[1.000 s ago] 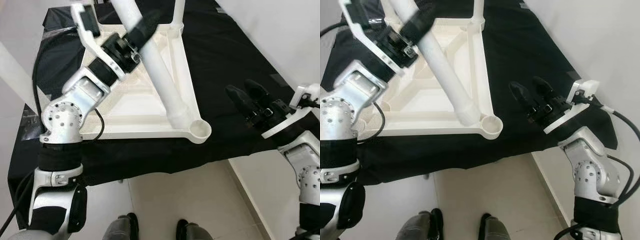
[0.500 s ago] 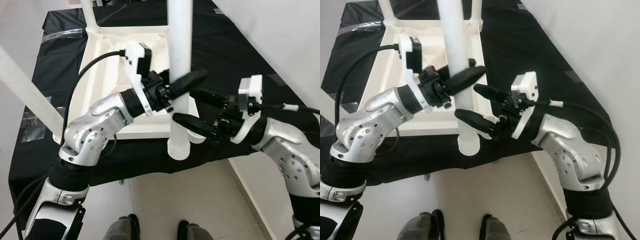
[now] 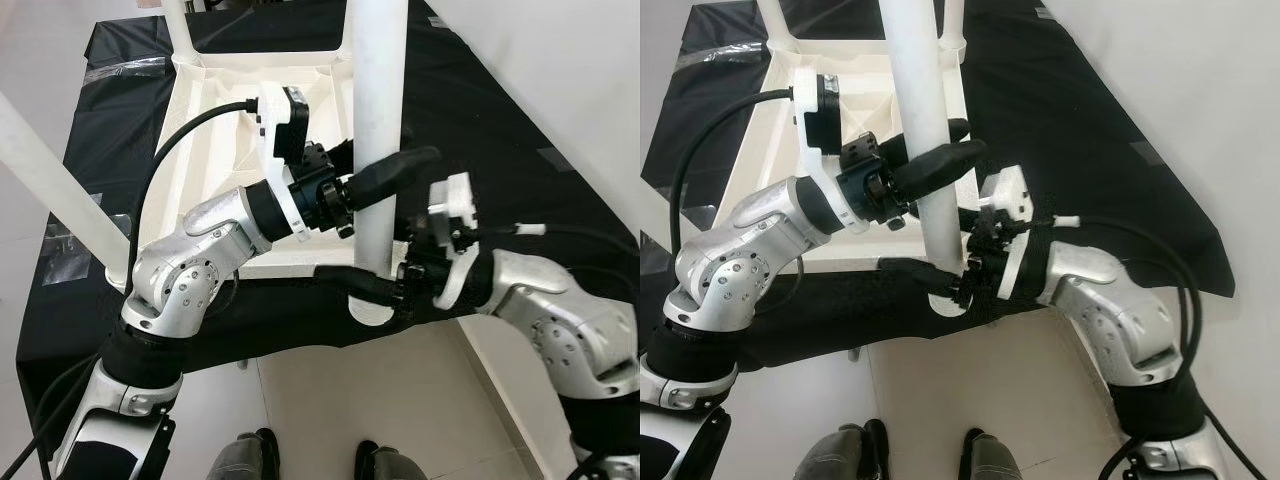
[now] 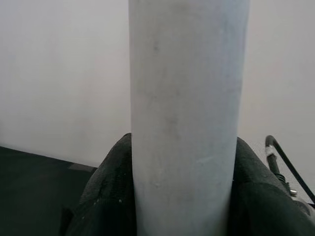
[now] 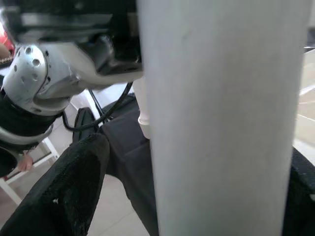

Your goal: Building children table

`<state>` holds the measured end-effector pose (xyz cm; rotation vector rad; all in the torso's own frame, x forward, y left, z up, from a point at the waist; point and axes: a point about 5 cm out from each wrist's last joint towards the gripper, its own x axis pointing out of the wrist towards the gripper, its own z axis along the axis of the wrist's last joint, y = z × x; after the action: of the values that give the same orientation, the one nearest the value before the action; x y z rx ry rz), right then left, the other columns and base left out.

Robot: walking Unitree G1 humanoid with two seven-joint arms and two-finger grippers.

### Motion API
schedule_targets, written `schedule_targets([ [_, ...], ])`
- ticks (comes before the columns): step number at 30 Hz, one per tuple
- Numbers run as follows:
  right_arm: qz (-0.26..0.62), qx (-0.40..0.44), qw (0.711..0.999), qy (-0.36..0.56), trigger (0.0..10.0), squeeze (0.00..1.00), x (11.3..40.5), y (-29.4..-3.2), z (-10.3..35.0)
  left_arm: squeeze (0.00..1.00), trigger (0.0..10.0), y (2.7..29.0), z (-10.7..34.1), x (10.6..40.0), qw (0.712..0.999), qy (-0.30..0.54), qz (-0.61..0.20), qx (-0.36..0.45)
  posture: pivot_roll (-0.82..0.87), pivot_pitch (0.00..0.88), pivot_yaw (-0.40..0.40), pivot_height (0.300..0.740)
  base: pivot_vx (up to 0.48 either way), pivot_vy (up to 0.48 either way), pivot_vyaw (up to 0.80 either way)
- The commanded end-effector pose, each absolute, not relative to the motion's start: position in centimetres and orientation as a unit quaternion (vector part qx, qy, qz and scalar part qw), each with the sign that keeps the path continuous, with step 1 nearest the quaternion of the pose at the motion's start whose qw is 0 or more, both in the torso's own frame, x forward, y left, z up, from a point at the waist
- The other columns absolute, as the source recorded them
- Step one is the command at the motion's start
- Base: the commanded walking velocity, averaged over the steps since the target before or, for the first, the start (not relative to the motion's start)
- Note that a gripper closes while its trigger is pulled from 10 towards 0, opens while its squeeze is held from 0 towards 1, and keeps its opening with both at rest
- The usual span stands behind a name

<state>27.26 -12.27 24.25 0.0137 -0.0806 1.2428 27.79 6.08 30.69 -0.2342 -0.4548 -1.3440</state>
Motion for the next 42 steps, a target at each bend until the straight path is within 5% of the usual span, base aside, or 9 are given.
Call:
schedule_targets([
  [1, 0.574, 0.015, 0.819, -0.020, 10.0, 0.00, 27.8, -11.2, 23.4, 0.00, 0.0, 5.6, 30.3, 26.8, 0.730, -0.209, -0.644, -0.089, -0.03, 0.211, -0.020, 0.740, 0.000, 0.000, 0.00],
  [9, 0.552, 0.029, 0.833, -0.014, 10.0, 0.00, 28.6, -10.2, 23.0, 0.00, 0.0, 5.4, 29.8, 26.5, 0.719, -0.203, -0.660, -0.084, -0.03, 0.212, -0.025, 0.740, 0.000, 0.000, 0.00],
  [10, 0.553, 0.029, 0.833, -0.009, 8.1, 0.00, 28.6, -10.0, 22.9, 0.00, 0.0, 5.3, 29.8, 26.4, 0.717, -0.203, -0.662, -0.083, -0.03, 0.212, -0.025, 0.740, 0.000, 0.000, 0.00],
  [13, 0.554, 0.028, 0.832, -0.006, 8.1, 0.00, 28.6, -9.9, 22.8, 0.00, 0.0, 5.2, 29.9, 26.4, 0.715, -0.204, -0.664, -0.083, -0.03, 0.212, -0.025, 0.740, 0.000, 0.000, 0.00],
  [14, 0.555, 0.027, 0.831, -0.005, 0.0, 0.00, 28.6, -9.9, 22.7, 0.00, 0.0, 5.2, 30.0, 26.4, 0.714, -0.206, -0.664, -0.082, -0.03, 0.211, -0.026, 0.740, 0.000, 0.000, 0.00],
  [38, 0.552, 0.025, 0.833, -0.025, 0.0, 0.00, 28.6, -9.6, 22.8, 0.00, 0.0, 5.8, 31.0, 27.4, 0.730, -0.227, -0.636, -0.102, -0.03, 0.210, -0.022, 0.740, 0.000, 0.000, 0.00],
  [39, 0.546, 0.025, 0.837, -0.027, 0.0, 0.00, 28.8, -9.6, 22.8, 1.00, 5.6, 6.4, 31.3, 28.4, 0.752, -0.226, -0.608, -0.121, -0.03, 0.211, -0.022, 0.740, 0.000, 0.000, 0.00],
  [40, 0.542, 0.025, 0.840, -0.028, 0.0, 0.00, 28.9, -9.7, 22.8, 1.00, 10.0, 6.7, 31.6, 28.8, 0.761, -0.228, -0.593, -0.134, -0.03, 0.211, -0.022, 0.740, 0.000, 0.000, 0.00],
  [42, 0.522, 0.027, 0.852, -0.033, 0.0, 0.00, 29.4, -9.9, 22.9, 1.00, 10.0, 7.6, 32.1, 30.0, 0.789, -0.238, -0.546, -0.150, -0.03, 0.211, -0.024, 0.740, 0.000, 0.000, 0.00],
])
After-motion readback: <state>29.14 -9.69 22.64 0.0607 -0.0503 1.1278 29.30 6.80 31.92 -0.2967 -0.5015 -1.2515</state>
